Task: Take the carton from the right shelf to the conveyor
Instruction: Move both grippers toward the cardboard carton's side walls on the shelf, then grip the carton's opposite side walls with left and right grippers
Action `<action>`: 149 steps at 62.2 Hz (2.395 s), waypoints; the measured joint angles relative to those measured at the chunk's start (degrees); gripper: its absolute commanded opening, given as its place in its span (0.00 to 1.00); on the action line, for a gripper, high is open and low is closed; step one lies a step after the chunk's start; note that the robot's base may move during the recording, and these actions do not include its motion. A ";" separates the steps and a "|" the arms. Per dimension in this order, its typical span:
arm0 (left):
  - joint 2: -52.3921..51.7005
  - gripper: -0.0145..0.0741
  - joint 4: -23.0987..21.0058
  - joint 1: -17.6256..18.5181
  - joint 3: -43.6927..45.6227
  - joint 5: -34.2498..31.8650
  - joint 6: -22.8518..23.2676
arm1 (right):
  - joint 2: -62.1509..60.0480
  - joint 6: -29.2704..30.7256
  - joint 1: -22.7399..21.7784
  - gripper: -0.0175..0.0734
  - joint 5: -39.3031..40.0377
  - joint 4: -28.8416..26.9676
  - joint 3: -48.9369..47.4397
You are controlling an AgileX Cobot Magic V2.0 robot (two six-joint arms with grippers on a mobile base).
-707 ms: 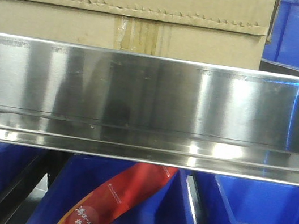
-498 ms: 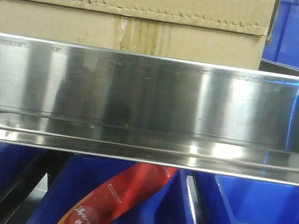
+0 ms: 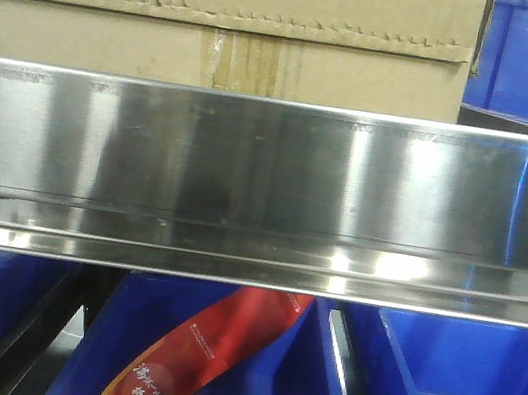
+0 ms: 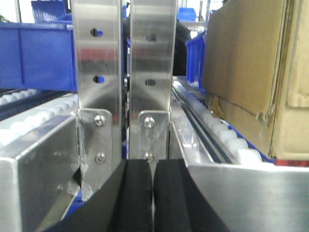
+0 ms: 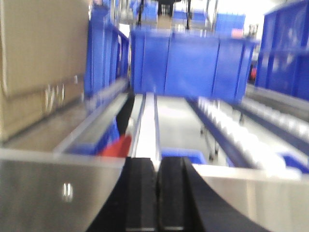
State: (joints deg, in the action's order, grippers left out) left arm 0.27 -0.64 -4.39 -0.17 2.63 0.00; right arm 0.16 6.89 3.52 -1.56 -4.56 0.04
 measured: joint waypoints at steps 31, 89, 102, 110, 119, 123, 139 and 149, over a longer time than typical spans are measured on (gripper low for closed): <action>-0.08 0.19 0.00 0.00 7.16 -0.45 0.00 | 0.00 0.00 0.00 0.12 -0.17 0.00 -5.77; 34.81 0.66 -0.29 25.55 51.48 30.31 -1.27 | 23.71 0.00 2.40 0.82 -20.41 -7.32 -38.73; 49.09 0.66 -0.42 34.74 66.69 35.46 -1.39 | 36.67 0.00 9.25 0.82 -27.62 -7.53 -52.79; 59.79 0.66 0.01 34.97 79.14 41.92 0.00 | 46.53 0.00 12.42 0.82 -35.40 -7.65 -64.02; 69.82 0.66 6.19 35.07 92.78 50.50 6.43 | 58.47 0.00 13.04 0.82 -45.91 -7.76 -79.52; 73.86 0.66 11.96 35.18 99.16 55.63 10.21 | 63.82 0.00 13.19 0.82 -51.00 -7.76 -86.97; 86.60 0.66 18.84 31.76 117.65 66.59 16.06 | 82.66 -0.90 13.18 0.82 -66.68 -7.87 -113.51; 90.92 0.66 9.51 23.72 120.22 67.30 15.83 | 91.77 -2.56 13.18 0.82 -68.62 -7.77 -122.59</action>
State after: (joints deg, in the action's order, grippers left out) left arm 91.19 8.87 19.32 120.05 69.94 15.83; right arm 91.93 4.33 16.70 -70.18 -12.33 -122.55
